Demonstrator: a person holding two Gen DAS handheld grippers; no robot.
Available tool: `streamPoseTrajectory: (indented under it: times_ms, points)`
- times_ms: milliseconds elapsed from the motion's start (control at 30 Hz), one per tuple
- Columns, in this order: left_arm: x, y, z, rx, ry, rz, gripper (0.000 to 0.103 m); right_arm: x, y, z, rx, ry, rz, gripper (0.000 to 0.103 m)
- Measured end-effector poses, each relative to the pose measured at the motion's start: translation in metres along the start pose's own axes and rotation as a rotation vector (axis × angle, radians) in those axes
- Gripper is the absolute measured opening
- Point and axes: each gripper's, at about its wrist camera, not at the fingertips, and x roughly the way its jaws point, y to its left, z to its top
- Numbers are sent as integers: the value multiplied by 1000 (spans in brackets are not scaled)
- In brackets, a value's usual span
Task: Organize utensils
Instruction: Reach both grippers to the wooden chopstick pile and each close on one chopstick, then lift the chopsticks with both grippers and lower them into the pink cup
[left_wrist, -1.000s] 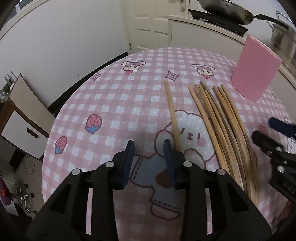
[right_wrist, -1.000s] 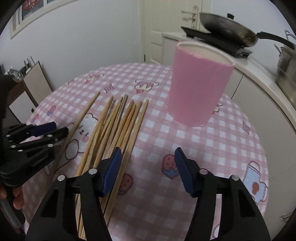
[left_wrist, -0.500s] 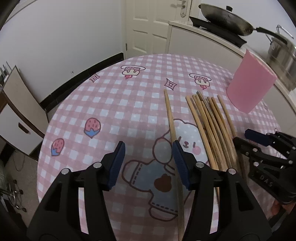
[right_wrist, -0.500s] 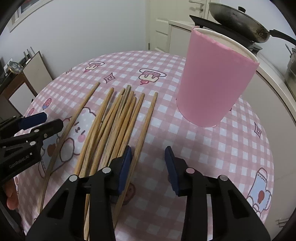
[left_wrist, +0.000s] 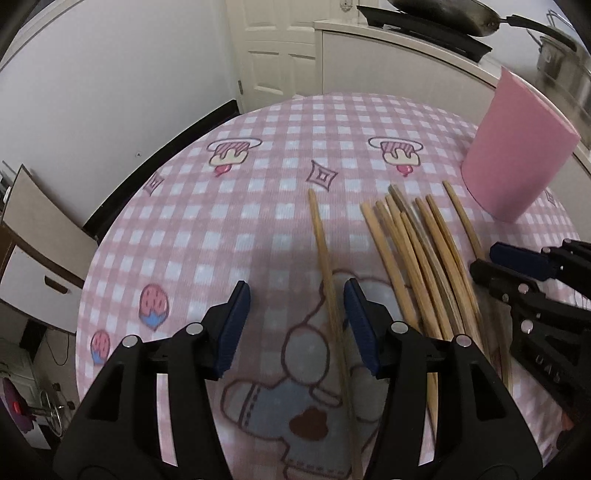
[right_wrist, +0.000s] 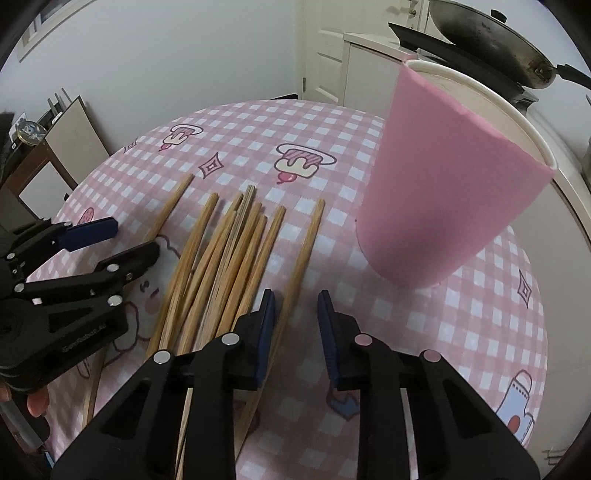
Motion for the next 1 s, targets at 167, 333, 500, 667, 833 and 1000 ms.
streamPoseTrajectory:
  times_ms: [167,333,500,667,833,1000]
  points:
    - [2,-11,2,40,-13,-50,8,-1,-1,1,4,-9,17,8]
    - [-9,-4,1,-15,-29,-111,6,-10,-3,-2,36,-22,91,5]
    - [-54,4,-2,-39,-110,-168,6,-39,3,-6,37,-74,141,5]
    - [-113,7,-1,-48,-227,-219,6,-82,7,-3,32,-164,187,4]
    - [-160,4,2,-57,-323,-264,6,-133,3,-2,14,-271,197,4]
    - [-205,-8,9,-62,-466,-285,6,-181,-5,-2,-5,-396,193,4]
